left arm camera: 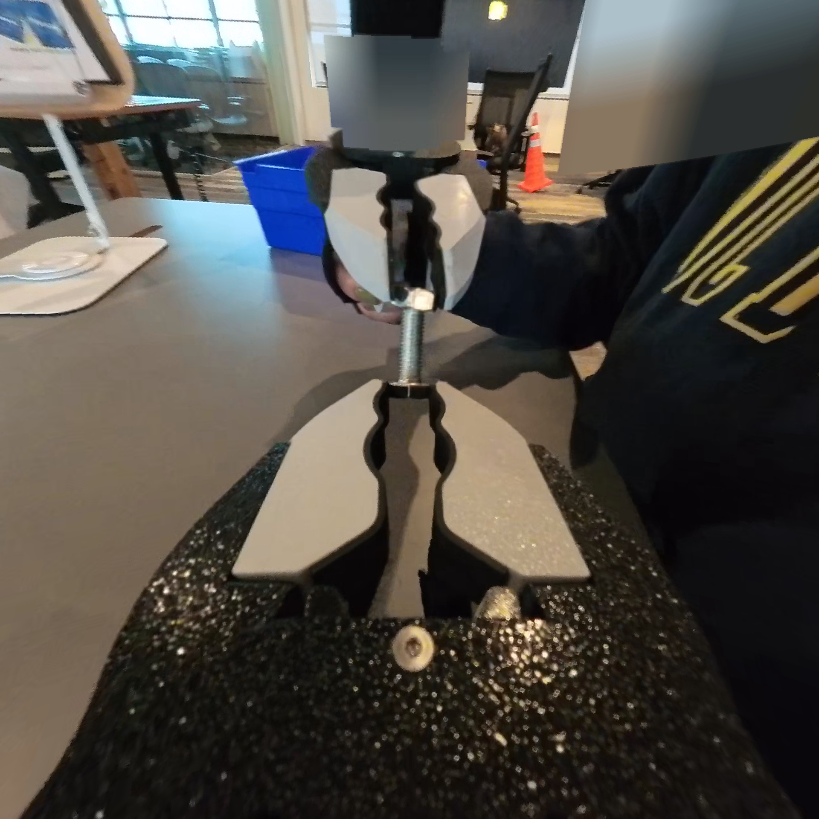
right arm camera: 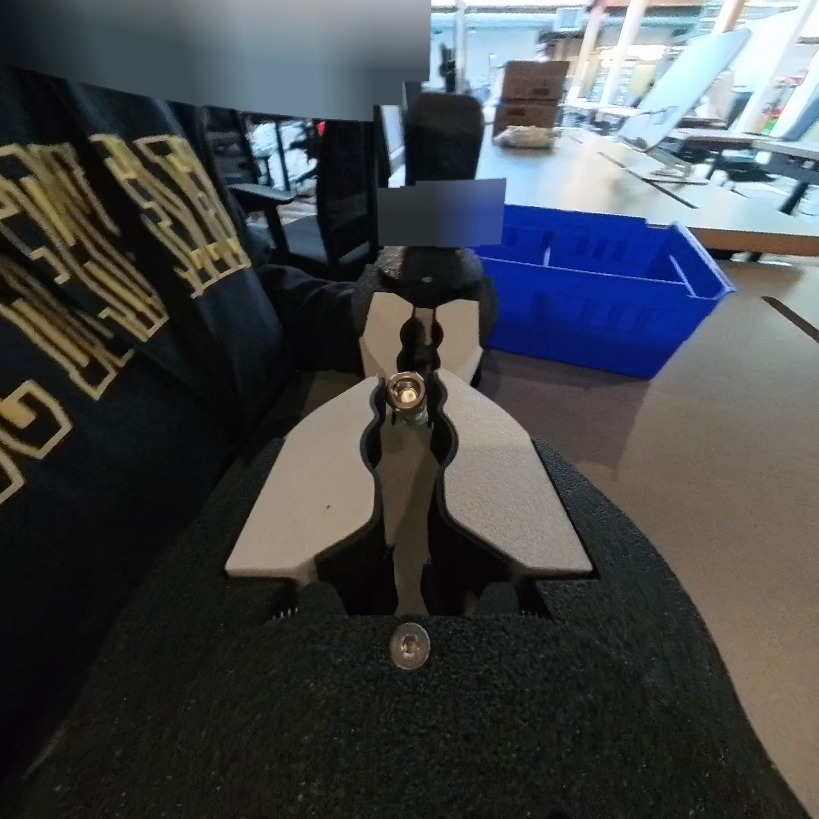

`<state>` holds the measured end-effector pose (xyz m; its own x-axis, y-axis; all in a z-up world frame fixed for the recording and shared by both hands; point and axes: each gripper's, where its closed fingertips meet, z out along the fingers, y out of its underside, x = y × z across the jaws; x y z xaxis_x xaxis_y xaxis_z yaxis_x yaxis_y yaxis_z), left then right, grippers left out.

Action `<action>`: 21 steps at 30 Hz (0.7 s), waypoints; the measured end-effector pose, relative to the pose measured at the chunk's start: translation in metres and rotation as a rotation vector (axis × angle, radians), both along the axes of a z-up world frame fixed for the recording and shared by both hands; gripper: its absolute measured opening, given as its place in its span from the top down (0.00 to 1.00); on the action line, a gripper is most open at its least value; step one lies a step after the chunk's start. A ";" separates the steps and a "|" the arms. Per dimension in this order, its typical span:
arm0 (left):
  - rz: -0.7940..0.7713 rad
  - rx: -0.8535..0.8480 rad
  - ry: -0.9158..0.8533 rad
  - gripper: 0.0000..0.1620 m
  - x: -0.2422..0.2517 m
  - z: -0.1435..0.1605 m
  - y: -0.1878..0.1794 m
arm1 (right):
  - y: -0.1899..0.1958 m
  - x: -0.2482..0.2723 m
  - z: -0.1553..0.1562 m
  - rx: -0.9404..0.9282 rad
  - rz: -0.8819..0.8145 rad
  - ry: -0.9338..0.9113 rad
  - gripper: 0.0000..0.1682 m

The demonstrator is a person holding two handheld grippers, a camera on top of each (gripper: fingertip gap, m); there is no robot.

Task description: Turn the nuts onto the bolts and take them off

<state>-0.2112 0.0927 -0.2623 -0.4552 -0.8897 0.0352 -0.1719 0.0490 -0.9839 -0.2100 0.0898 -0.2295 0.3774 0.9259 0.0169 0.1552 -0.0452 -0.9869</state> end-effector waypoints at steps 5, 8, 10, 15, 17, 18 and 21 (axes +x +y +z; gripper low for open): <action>0.184 0.094 0.011 0.90 0.007 -0.003 0.023 | 0.027 0.007 -0.003 -0.065 -0.281 0.086 0.89; 0.236 0.106 0.005 0.90 0.013 0.000 0.022 | 0.043 0.002 -0.016 -0.145 -0.476 0.100 0.89; 0.288 0.146 0.019 0.90 0.015 -0.003 0.028 | 0.048 0.003 -0.014 -0.085 -0.581 0.120 0.89; 0.265 0.120 0.072 0.90 0.014 -0.011 0.030 | 0.048 0.015 -0.011 -0.059 -0.618 0.196 0.89; 0.250 0.116 0.084 0.90 0.014 -0.014 0.029 | 0.043 0.018 -0.001 -0.018 -0.582 0.236 0.89; 0.244 0.107 0.084 0.90 0.014 -0.014 0.028 | 0.039 0.018 0.006 0.009 -0.549 0.271 0.89; 0.223 0.050 0.048 0.90 0.014 -0.007 0.025 | 0.032 0.021 0.018 0.034 -0.465 0.371 0.89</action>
